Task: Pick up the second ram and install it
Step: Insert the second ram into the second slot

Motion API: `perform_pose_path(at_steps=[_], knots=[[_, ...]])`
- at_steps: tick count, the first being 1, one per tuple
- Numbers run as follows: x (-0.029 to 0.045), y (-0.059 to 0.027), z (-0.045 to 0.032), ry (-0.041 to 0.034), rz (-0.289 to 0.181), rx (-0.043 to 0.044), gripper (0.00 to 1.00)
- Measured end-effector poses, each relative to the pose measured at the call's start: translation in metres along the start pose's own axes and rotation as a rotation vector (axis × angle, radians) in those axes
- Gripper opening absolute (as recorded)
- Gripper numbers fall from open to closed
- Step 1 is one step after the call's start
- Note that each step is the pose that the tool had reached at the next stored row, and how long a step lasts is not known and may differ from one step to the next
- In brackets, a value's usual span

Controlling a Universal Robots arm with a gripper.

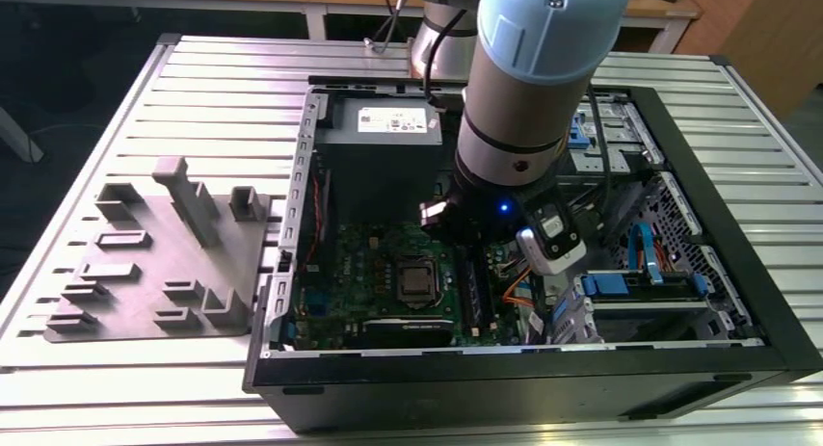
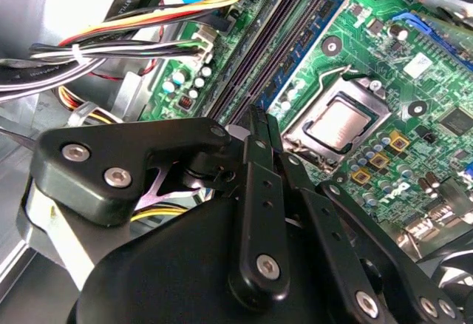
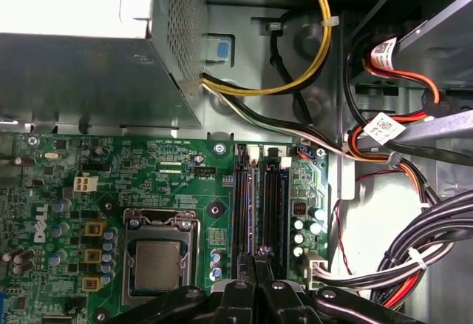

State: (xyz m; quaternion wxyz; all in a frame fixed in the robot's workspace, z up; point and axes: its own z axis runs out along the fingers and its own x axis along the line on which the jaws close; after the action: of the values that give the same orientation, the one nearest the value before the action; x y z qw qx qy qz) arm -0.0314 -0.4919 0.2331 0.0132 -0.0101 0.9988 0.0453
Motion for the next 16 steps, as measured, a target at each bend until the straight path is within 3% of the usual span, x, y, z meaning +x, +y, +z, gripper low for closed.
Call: perform_pose_path(at_steps=[6,16], knots=[[0.0,0.0,0.0002,0.0,0.0,0.0046,0.08],[0.0,0.0,0.0001,0.0001,0.0,0.0051,0.08]])
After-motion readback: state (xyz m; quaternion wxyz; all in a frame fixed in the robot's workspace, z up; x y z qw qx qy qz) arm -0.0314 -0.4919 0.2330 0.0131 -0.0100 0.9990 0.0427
